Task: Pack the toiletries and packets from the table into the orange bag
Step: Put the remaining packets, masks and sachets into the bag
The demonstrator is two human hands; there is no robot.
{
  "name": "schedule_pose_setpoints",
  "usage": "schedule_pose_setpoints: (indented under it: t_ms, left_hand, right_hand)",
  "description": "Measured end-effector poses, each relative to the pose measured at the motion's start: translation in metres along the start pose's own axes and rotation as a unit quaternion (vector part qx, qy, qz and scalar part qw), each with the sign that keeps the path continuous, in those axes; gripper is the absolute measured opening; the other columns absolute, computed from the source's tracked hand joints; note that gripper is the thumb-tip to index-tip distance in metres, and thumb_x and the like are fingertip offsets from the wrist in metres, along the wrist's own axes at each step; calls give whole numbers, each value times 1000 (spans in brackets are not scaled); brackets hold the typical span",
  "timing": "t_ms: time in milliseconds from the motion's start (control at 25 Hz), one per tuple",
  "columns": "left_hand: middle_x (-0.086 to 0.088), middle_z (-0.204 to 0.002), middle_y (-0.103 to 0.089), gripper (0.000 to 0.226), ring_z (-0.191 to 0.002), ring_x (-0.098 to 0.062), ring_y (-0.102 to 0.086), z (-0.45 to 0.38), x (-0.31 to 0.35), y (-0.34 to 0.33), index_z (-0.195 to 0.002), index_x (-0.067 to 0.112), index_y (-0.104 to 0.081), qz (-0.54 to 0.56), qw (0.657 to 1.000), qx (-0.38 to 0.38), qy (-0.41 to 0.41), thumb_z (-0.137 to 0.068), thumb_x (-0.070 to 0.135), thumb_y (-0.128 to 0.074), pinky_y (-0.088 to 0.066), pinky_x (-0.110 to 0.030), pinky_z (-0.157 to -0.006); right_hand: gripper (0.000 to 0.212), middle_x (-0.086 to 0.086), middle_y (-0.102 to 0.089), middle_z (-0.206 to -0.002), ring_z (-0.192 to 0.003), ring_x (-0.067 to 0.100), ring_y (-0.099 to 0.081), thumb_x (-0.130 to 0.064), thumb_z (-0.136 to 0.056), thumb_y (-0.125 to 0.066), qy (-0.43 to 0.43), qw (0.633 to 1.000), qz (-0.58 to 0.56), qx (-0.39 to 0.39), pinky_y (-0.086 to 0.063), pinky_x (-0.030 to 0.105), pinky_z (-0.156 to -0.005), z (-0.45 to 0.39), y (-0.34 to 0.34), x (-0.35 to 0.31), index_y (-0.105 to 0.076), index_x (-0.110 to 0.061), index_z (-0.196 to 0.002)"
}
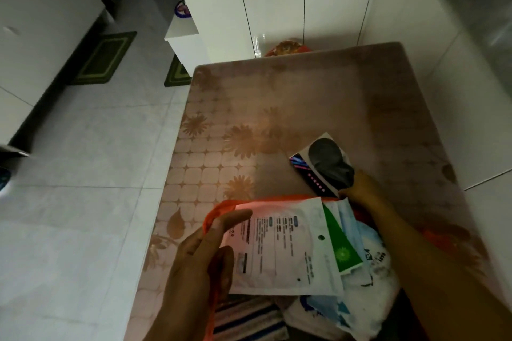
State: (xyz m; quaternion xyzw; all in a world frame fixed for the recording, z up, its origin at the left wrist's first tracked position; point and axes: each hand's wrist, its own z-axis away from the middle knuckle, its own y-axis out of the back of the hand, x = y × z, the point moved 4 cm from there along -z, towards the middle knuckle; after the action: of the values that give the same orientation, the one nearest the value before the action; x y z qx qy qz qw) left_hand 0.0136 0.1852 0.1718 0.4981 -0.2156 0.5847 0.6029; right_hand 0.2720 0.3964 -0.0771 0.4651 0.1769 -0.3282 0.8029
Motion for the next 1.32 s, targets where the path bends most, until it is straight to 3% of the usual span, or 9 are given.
schedule_pose_setpoints:
  t_ms: [200,440,520,720,880,960,1040,1160,1320]
  left_hand:
    - [4,-102,-75,25,-56,-20,-46,-1,-5,19,-109,25,-67,194,979,54,43,-98,28,-45,-44,-25,-50]
    - [-15,-85,-71,28,-46,-15,-45,6,-9,38,-105,7,-68,289,956,25,27,-97,24,-48,-40,-22,-43]
    - [-12,-69,-63,28,-50,-20,-41,7,-7,38,-105,6,-68,285,959,-5,14,-97,23,-47,-38,-22,-42]
    - [-3,-54,-53,26,-49,-17,-43,10,-8,37,-95,6,-68,256,965,-46,-2,-99,17,-45,-38,-23,-45]
    - [-3,-51,-52,26,-44,-13,-44,16,-2,35,-90,10,-67,220,973,-63,-30,-99,15,-44,-37,-24,-45]
    - [-4,-51,-52,25,-43,-14,-43,20,2,36,-90,8,-68,220,973,-63,-33,-99,15,-45,-37,-23,-42]
    - [-5,-50,-52,24,-41,-14,-43,23,4,37,-93,6,-68,221,974,-51,-25,-99,14,-46,-36,-21,-39]
    - [-5,-49,-49,25,-40,-14,-42,23,8,34,-93,6,-69,250,966,-61,11,-97,17,-47,-35,-21,-38]
    - [-2,-49,-43,27,-37,-11,-36,0,11,31,-90,8,-66,308,939,-99,114,-96,23,-45,-29,-21,-34]
  right_hand:
    - [33,5,-65,-93,-81,23,-63,-9,-81,-73,44,965,-251,60,-56,34,-66,88,74,-64,-62,-13,-112]
    - [41,-2,-67,-105,-86,10,-71,-15,-73,-80,33,953,-109,-282,-59,33,-78,243,68,-90,-62,-28,-108]
    - [43,-4,-63,-105,-83,11,-68,-36,-79,-76,38,974,8,-222,-58,29,-72,253,48,-88,-57,-26,-116]
    - [46,4,-61,-113,-99,22,-58,-47,-80,-67,156,956,85,232,-50,34,-78,280,68,-89,-54,-22,-117]
    - [70,7,-55,-127,-111,29,-55,-50,-74,-71,-41,954,240,175,-46,38,-86,281,85,-44,-42,-22,-131]
    - [21,-3,-64,-76,-72,18,-62,-34,-77,-75,-12,986,107,128,-51,39,-65,281,81,-34,-62,-19,-85]
    - [21,-2,-57,-55,-49,12,-55,-14,-82,-72,2,988,-128,88,-50,40,-54,279,79,-33,-62,-10,-63]
    - [8,11,-54,-57,-49,21,-53,-6,-83,-67,-37,883,-464,52,-45,32,-52,287,95,-51,-67,-7,-75]
    - [24,7,-49,-51,-39,17,-42,-22,-93,-56,-49,884,-452,111,-34,26,-41,286,138,-72,-62,0,-86]
